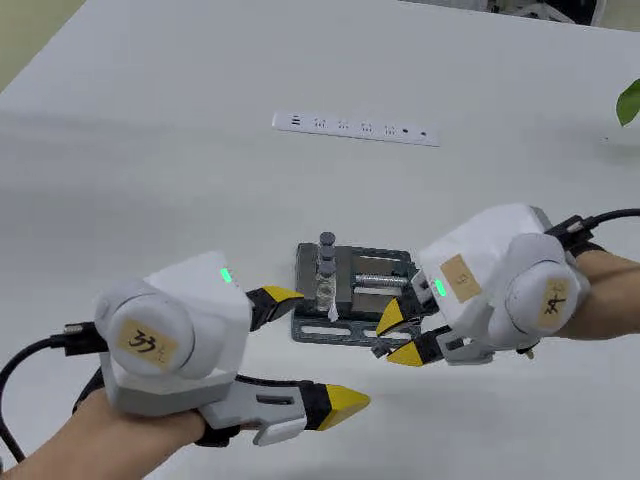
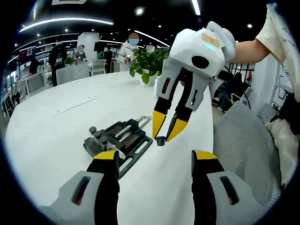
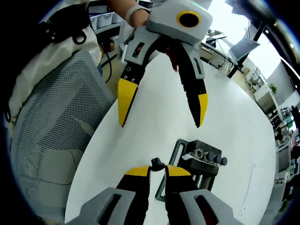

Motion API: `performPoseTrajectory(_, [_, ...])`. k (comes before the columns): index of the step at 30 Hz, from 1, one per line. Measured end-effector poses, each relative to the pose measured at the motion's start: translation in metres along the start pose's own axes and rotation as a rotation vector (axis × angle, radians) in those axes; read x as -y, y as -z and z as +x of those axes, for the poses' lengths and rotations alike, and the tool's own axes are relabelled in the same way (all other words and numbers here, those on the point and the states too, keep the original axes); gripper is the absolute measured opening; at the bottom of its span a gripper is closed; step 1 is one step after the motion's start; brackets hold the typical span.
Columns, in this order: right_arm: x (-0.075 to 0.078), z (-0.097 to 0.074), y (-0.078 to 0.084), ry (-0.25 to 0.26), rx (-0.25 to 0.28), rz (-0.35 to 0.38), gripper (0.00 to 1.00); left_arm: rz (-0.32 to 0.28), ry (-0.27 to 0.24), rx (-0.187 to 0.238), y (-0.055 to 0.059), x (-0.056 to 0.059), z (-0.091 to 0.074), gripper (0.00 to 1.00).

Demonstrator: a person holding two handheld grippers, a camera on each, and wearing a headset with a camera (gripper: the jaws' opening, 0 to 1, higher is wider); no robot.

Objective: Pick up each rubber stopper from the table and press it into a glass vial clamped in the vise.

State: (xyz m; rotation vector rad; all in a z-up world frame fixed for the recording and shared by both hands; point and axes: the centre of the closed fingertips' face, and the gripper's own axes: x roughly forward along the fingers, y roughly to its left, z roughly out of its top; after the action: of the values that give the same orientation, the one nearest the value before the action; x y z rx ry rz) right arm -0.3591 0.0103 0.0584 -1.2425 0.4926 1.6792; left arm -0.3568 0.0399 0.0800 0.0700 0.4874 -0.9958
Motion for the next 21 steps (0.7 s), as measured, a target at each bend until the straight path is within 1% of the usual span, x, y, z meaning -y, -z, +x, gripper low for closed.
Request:
performPoseTrajectory(1, [0.002, -0.004, -0.002, 0.009, -0.007, -0.027, 0.07, -0.008, 0.016, -0.005, -0.001, 0.002, 0.002, 0.58])
performPoseTrajectory(2, [0.001, -0.009, -0.005, 0.01, -0.007, -0.04, 0.07, -0.006, 0.042, -0.007, -0.002, 0.006, 0.004, 0.52])
performPoseTrajectory(4, [0.001, -0.014, -0.01, 0.011, -0.003, -0.059, 0.07, 0.001, 0.06, -0.009, -0.004, 0.009, 0.007, 0.44])
performPoseTrajectory(5, [0.0, -0.018, -0.012, 0.012, -0.009, -0.084, 0.07, -0.009, 0.078, -0.013, -0.005, 0.013, 0.009, 0.41])
performPoseTrajectory(6, [0.0, -0.02, -0.013, 0.011, -0.015, -0.098, 0.07, -0.021, 0.085, -0.008, -0.006, 0.015, 0.01, 0.39])
performPoseTrajectory(7, [-0.001, -0.022, -0.013, 0.014, -0.028, -0.129, 0.07, -0.047, 0.105, 0.0, -0.008, 0.018, 0.011, 0.38])
performPoseTrajectory(8, [-0.001, -0.022, -0.013, 0.011, -0.035, -0.14, 0.07, -0.066, 0.117, 0.005, -0.01, 0.02, 0.011, 0.36])
performPoseTrajectory(10, [-0.004, -0.023, -0.015, 0.006, -0.039, -0.162, 0.07, -0.088, 0.124, 0.016, -0.012, 0.021, 0.011, 0.3])
performPoseTrajectory(11, [-0.004, -0.024, -0.015, 0.008, -0.05, -0.191, 0.07, -0.095, 0.129, 0.013, -0.011, 0.022, 0.011, 0.27])
performPoseTrajectory(14, [-0.008, -0.025, -0.021, 0.001, -0.036, -0.206, 0.07, -0.101, 0.145, 0.011, -0.011, 0.025, 0.011, 0.22])
performPoseTrajectory(16, [-0.009, -0.026, -0.024, -0.004, -0.035, -0.223, 0.07, -0.124, 0.162, 0.016, -0.012, 0.027, 0.01, 0.19])
performPoseTrajectory(17, [-0.01, -0.026, -0.027, -0.007, -0.031, -0.24, 0.07, -0.142, 0.172, 0.026, -0.014, 0.029, 0.009, 0.17])
performPoseTrajectory(19, [-0.012, -0.026, -0.03, -0.011, -0.03, -0.253, 0.07, -0.162, 0.184, 0.035, -0.015, 0.03, 0.008, 0.14])
performPoseTrajectory(21, [-0.013, -0.026, -0.032, -0.016, -0.035, -0.279, 0.07, -0.184, 0.197, 0.037, -0.016, 0.031, 0.008, 0.12])
